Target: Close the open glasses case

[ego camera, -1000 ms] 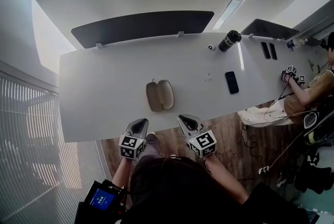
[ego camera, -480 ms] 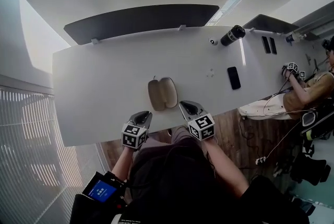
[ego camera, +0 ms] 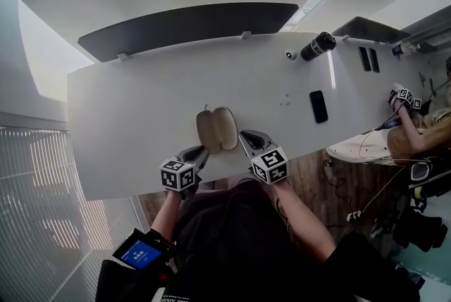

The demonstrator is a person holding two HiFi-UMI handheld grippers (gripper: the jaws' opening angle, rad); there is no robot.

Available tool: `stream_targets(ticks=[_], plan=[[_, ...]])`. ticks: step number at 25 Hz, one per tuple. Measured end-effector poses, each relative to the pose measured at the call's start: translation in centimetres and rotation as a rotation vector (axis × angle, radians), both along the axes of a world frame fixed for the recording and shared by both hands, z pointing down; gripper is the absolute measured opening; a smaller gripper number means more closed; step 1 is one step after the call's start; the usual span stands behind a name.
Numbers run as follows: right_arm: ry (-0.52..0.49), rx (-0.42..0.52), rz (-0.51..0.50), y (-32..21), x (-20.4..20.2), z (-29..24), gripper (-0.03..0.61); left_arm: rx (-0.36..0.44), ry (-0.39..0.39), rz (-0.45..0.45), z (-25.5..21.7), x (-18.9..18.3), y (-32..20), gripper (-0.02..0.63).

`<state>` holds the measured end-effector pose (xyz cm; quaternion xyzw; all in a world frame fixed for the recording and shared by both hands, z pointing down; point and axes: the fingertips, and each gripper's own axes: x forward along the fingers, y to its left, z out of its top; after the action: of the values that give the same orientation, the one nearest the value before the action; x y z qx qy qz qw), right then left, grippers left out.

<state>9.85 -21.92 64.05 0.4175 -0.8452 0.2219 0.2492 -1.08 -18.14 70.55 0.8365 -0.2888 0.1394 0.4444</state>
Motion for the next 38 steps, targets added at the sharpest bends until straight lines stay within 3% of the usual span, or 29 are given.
stream_targets(ticks=[9,14,18,21,24,31,34,38], plan=[[-0.004,-0.062,0.001,-1.8,1.5,1.3,0.006,-0.104,-0.025,-0.004,3.3,-0.7,0.3,0.069],[-0.026,-0.135,-0.035,-1.4,0.0,2.7,0.011,-0.117,-0.001,-0.016,4.0,-1.2,0.3,0.040],[-0.065,-0.199,-0.059,-1.3,-1.4,3.3,0.067,-0.116,0.000,0.001,4.0,-1.0,0.3,0.038],[-0.053,-0.218,-0.063,-1.7,-1.7,3.9,0.072,-0.120,0.003,0.003,4.0,-1.0,0.3,0.038],[-0.087,-0.244,-0.015,-2.3,-1.3,4.3,0.074,-0.123,0.009,0.004,3.9,-1.0,0.4,0.034],[-0.276,-0.322,0.165,-3.9,1.1,5.5,0.073,-0.129,0.015,0.018,3.9,-1.1,0.3,0.032],[-0.380,-0.350,0.123,-3.5,0.2,4.4,0.074,-0.130,0.017,0.029,3.9,-1.1,0.3,0.032],[-0.289,-0.338,0.040,-2.9,-1.5,4.6,0.074,-0.130,0.022,0.031,4.0,-1.1,0.3,0.032]])
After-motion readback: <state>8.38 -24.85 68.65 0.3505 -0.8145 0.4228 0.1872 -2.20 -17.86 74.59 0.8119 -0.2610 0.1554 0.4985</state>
